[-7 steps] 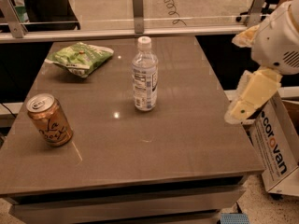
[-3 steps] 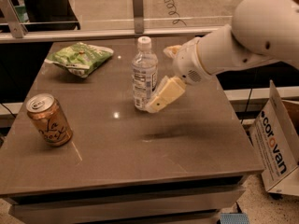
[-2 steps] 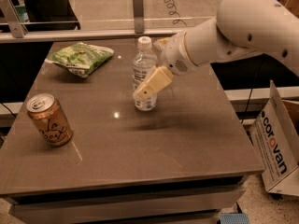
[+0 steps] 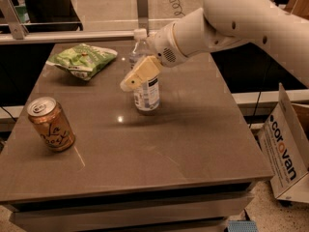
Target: Knock blue plastic bottle over
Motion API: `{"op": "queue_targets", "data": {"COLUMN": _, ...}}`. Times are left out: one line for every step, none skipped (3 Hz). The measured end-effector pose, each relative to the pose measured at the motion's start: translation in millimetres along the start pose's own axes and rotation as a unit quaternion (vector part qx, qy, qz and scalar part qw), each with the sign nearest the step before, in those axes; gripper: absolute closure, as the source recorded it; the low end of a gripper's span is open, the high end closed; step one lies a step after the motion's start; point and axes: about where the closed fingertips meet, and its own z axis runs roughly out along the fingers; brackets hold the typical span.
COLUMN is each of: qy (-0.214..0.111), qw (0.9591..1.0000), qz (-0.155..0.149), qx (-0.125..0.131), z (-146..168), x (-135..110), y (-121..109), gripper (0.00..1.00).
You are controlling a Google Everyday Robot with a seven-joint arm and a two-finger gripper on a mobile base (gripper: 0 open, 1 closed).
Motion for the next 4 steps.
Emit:
{"op": "queue_targets", "data": {"qy": 0.001, "qw": 0.9998, "qz": 0.014, "qx": -0.013, "z": 9, "x": 0, "y": 0, "gripper": 0.0}}
{"op": "queue_targets", "data": {"qy": 0.002, "qw": 0.9995, "qz": 0.023, "qx": -0.021, "z": 11, "x": 4, "y": 0, "gripper": 0.0}}
{"op": "queue_targets", "data": {"qy": 0.004, "qw": 0.9991, "qz": 0.03, "qx": -0.03, "z": 10, "x": 10, "y": 5, "gripper": 0.0}}
{"op": "queue_targets", "data": {"qy": 0.007, "qw": 0.9991, "qz": 0.027, "qx": -0.031, "z": 1, "x": 19, "y": 5, "gripper": 0.0}}
